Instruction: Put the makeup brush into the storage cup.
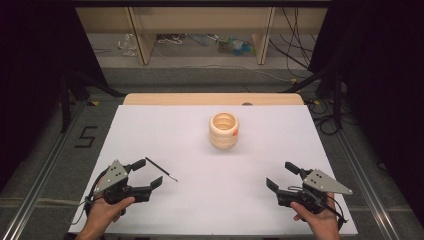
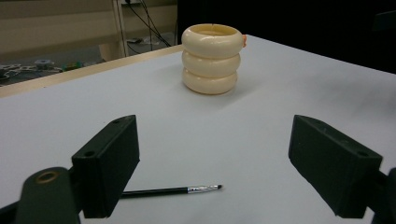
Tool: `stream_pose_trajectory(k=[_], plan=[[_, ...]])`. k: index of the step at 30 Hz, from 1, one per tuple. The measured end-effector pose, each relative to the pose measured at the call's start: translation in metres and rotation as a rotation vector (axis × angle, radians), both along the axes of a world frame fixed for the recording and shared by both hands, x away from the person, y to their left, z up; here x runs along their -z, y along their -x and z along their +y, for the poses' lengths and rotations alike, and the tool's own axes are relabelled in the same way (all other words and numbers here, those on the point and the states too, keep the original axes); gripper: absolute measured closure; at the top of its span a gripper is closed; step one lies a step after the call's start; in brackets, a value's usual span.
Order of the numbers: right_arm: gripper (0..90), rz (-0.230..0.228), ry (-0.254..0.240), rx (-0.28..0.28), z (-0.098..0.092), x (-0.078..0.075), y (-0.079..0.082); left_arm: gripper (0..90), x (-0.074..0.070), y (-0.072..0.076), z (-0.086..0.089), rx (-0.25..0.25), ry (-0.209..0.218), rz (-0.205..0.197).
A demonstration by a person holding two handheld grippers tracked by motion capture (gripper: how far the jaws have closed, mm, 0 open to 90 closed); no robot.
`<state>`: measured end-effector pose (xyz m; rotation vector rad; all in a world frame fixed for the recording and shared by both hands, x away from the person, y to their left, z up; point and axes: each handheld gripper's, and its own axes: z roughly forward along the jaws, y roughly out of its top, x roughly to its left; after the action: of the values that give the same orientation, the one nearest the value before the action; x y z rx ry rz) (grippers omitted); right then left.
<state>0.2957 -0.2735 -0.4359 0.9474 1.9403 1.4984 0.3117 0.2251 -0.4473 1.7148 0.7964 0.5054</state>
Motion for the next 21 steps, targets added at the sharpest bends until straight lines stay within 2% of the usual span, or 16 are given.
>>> stream_pose_trajectory(k=[11, 13, 18, 20, 21], plan=[[17.2, 0.000, -0.006, -0.004, 0.0006, 0.0014, -0.0005, 16.3, 0.0006, -0.0014, -0.0016, -0.008, -0.001, 0.010], [17.3, 0.013, -0.001, -0.011, -0.0001, 0.0013, -0.0003, 16.3, 0.0011, -0.0011, -0.0025, -0.012, 0.006, 0.019], [17.6, 0.005, -0.004, -0.015, 0.0004, 0.0011, -0.0001, 16.3, 0.0023, -0.0038, -0.0012, -0.016, -0.011, 0.022], [17.8, 0.001, -0.002, -0.027, -0.0001, 0.0016, 0.0005, 16.4, 0.0027, -0.0058, -0.0010, -0.028, 0.002, 0.034], [17.8, 0.004, -0.003, -0.024, 0.0002, 0.0021, 0.0001, 16.4, 0.0021, -0.0062, -0.0004, -0.024, -0.007, 0.024]])
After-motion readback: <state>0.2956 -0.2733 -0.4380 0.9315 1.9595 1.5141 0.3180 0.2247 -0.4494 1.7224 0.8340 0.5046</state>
